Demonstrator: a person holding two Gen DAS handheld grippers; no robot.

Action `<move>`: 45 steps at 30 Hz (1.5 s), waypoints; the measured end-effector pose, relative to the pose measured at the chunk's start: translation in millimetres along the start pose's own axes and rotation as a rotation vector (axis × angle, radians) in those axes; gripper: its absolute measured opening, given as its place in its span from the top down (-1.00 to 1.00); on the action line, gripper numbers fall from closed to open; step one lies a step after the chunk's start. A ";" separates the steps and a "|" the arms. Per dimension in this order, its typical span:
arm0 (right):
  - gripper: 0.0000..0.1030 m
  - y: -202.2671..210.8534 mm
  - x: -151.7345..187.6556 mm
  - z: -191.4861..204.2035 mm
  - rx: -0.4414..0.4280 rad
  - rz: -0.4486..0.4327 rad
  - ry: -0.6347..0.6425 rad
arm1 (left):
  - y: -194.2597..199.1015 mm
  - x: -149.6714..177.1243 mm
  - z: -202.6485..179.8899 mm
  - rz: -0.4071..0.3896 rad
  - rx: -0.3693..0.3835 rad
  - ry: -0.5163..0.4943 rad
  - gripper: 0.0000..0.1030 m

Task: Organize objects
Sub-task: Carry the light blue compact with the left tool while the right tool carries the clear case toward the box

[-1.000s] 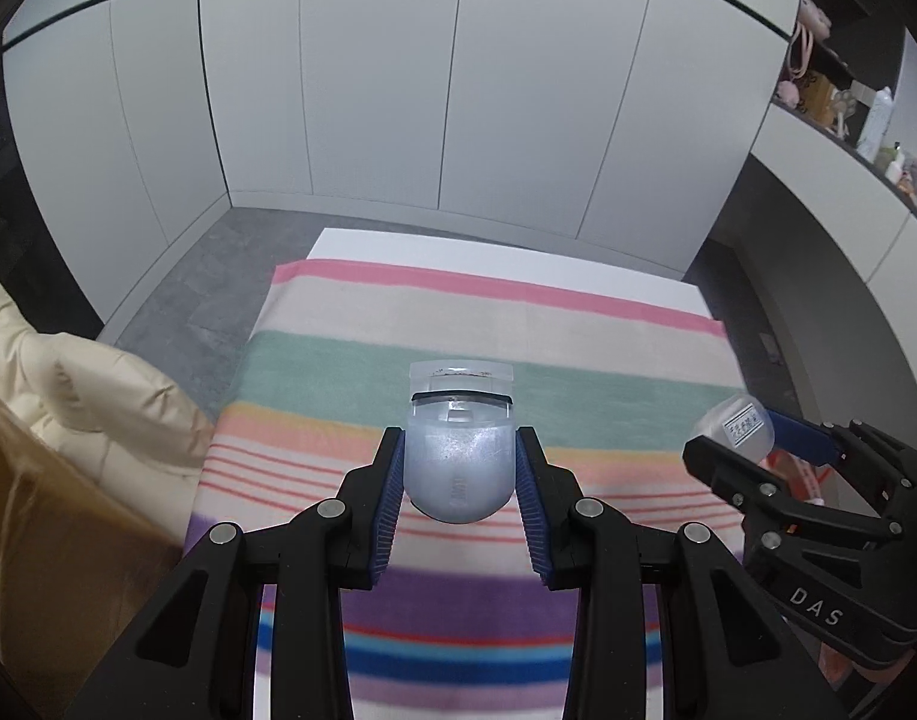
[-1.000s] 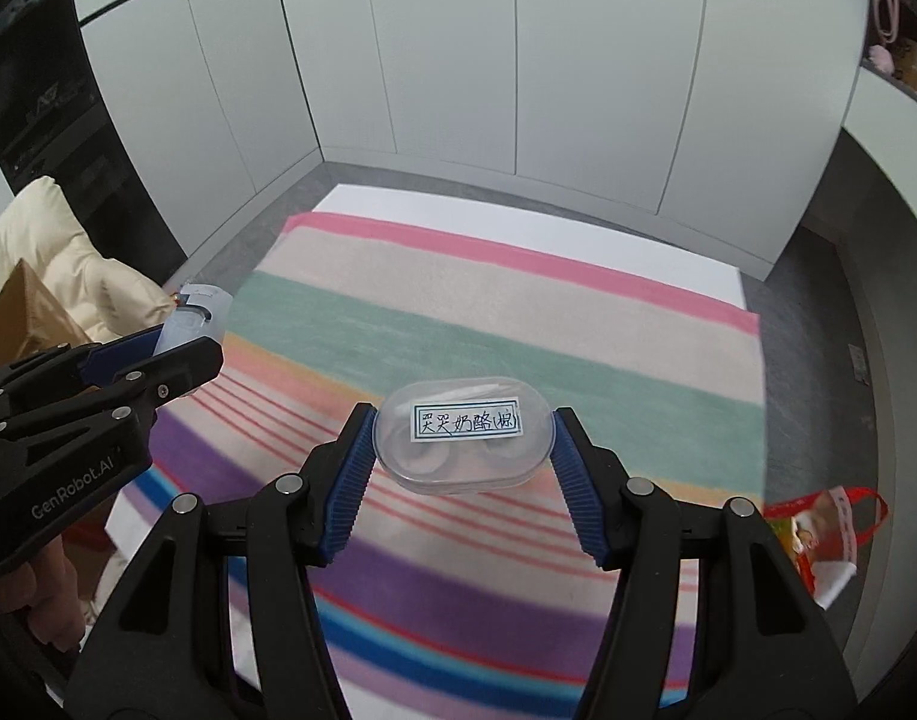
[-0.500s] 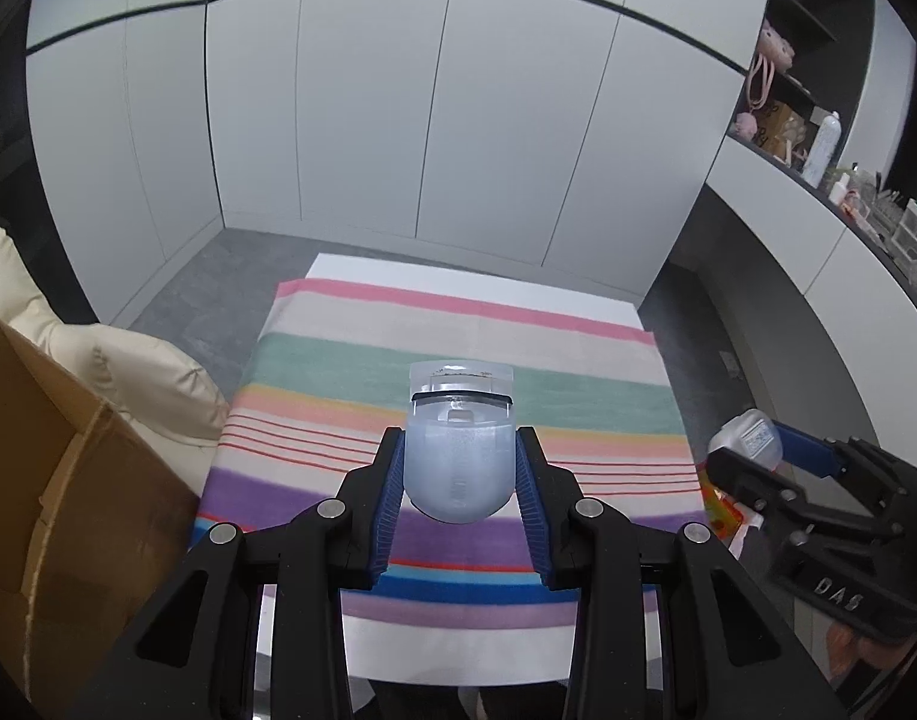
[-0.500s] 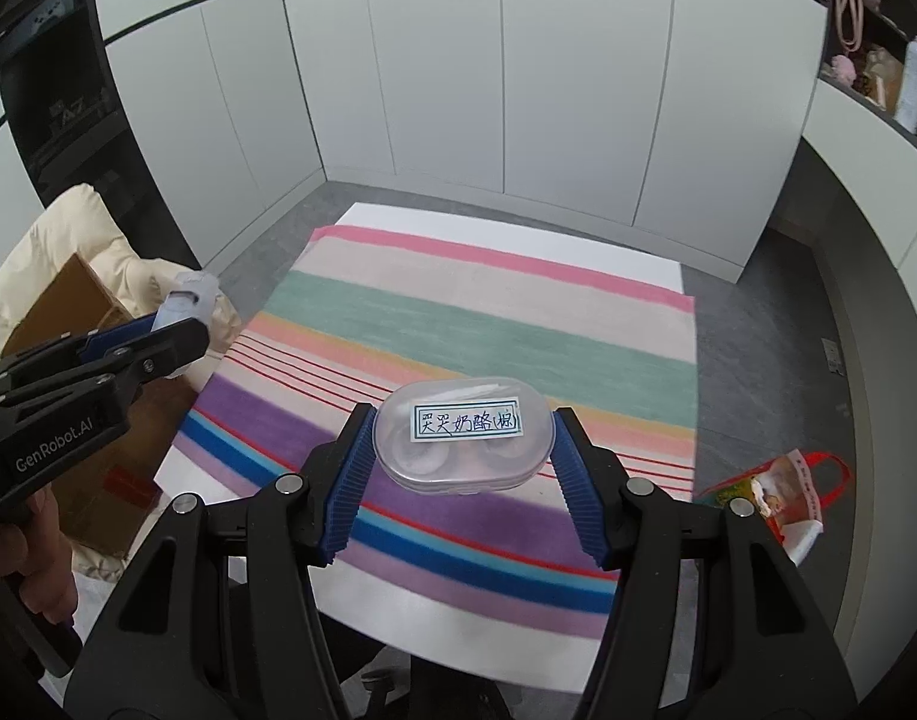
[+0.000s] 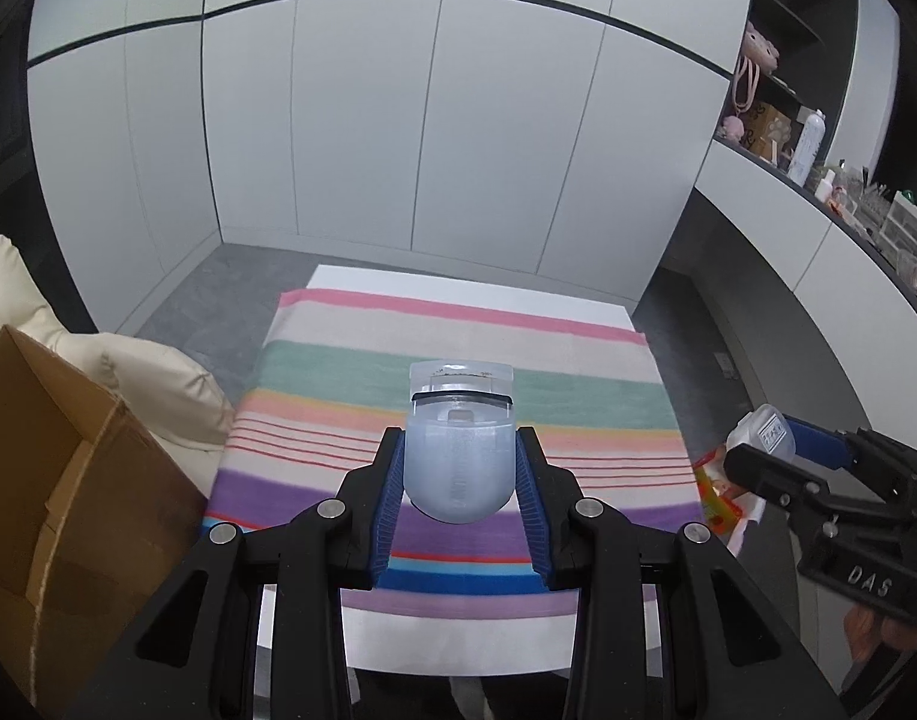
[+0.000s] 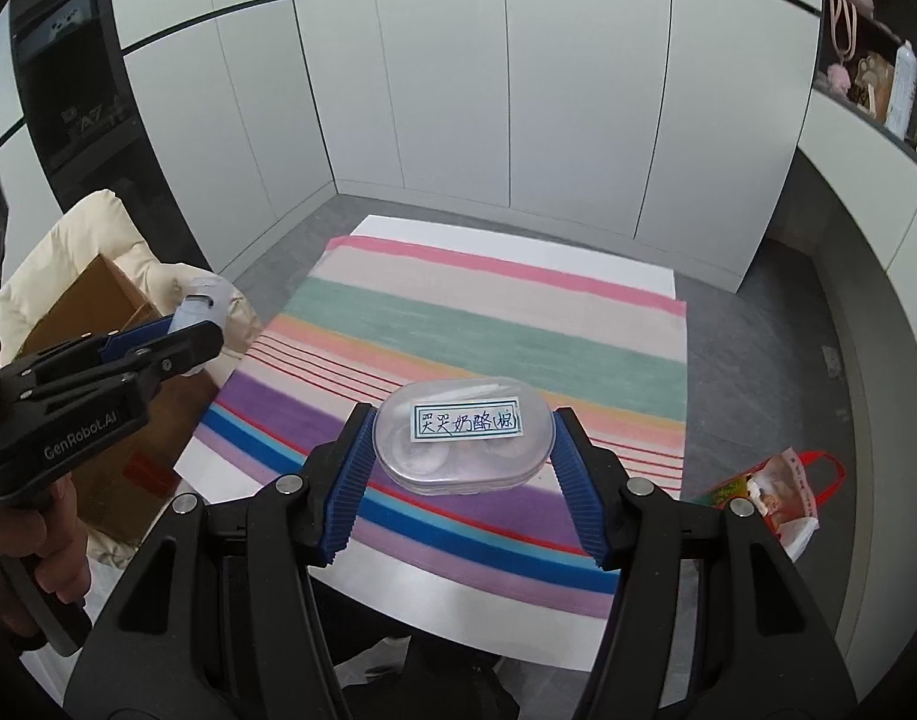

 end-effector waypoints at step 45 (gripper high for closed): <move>-0.18 -57.2 -27.5 206.6 -0.208 0.008 0.196 | 77.9 23.0 198.5 -0.076 -0.239 0.190 0.31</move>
Point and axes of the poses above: each gripper's, at about its wrist camera, not at the fingertips, and y roughly against the way its jaws point, z to its left, x to its underside, the point moved 8 cm from there along -y, roughly the way its jaws point, and after that the axes turned 4 degrees about -z, right-handed, at the moved point
